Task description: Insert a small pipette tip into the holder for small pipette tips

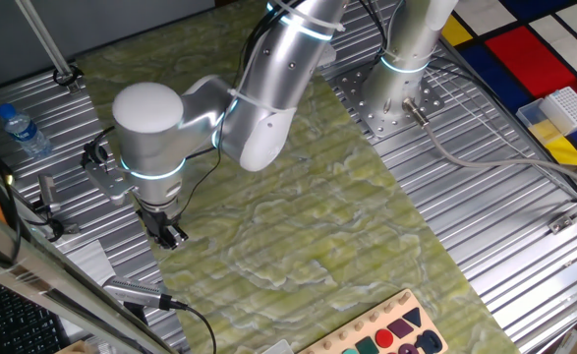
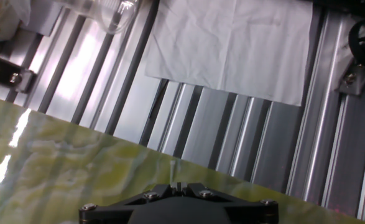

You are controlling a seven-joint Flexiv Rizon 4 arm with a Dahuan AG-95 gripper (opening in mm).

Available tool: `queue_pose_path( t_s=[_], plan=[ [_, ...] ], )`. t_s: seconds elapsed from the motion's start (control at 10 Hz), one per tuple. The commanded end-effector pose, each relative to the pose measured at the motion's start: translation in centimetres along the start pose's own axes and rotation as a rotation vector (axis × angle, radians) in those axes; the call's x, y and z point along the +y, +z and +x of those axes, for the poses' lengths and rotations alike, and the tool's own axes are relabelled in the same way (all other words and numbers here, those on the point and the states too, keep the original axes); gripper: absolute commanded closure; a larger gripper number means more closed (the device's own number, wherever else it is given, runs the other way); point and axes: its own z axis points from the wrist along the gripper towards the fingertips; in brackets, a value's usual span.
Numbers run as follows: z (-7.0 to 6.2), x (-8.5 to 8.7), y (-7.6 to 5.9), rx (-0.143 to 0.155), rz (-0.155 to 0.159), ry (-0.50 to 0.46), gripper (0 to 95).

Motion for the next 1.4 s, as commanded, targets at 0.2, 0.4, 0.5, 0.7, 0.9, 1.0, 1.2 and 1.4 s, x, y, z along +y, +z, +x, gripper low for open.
queue_pose_path(
  t_s=[0.2,0.4,0.5,0.7,0.9,1.0,1.2,1.4],
  plan=[
    [-0.1,0.0,0.1,-0.012,-0.001,0.000,95.0],
    [-0.1,0.0,0.1,-0.017,-0.006,0.003,95.0],
    [-0.1,0.0,0.1,-0.017,-0.007,0.005,95.0],
    [-0.1,0.0,0.1,-0.016,-0.007,0.009,95.0],
    [-0.5,-0.1,0.4,-0.019,-0.005,0.007,95.0],
    [-1.1,-0.1,0.8,-0.025,-0.004,0.008,95.0],
    [-1.7,-0.1,1.4,-0.029,-0.003,0.010,95.0],
    [-2.1,-0.1,1.8,-0.036,0.000,0.009,95.0]
  ],
)
